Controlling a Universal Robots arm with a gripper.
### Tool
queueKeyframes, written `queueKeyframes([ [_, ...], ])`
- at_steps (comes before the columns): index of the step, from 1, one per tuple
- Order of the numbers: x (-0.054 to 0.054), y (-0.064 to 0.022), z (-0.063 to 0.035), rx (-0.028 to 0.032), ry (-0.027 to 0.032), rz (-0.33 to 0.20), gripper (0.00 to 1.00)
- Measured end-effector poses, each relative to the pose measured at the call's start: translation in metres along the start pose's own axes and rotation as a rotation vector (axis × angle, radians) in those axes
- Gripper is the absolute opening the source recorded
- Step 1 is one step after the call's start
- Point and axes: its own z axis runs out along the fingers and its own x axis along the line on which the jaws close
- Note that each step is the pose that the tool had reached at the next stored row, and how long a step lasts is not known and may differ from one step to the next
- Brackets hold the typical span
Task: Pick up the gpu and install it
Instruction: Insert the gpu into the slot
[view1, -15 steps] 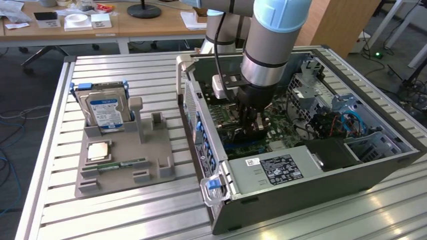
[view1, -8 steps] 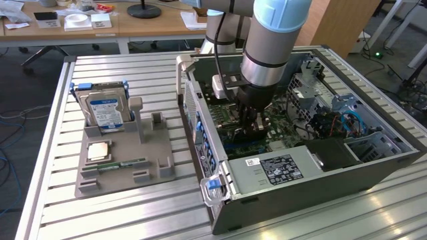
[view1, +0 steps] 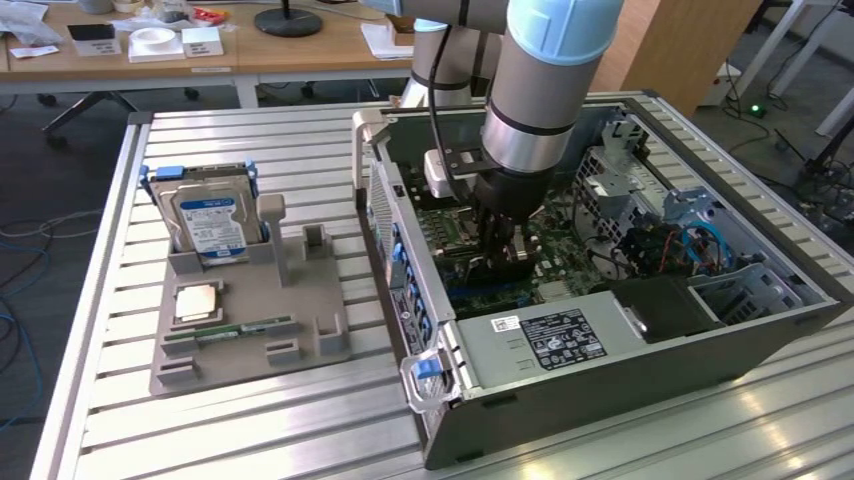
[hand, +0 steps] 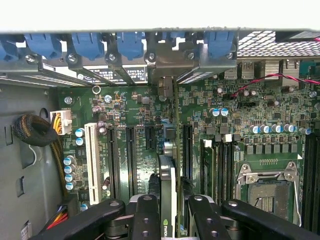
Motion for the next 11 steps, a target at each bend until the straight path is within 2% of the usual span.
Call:
queueKeyframes([
  [11, 0.0001, 0.0, 0.0006, -0.0001, 0.0003, 0.0, 0.27],
])
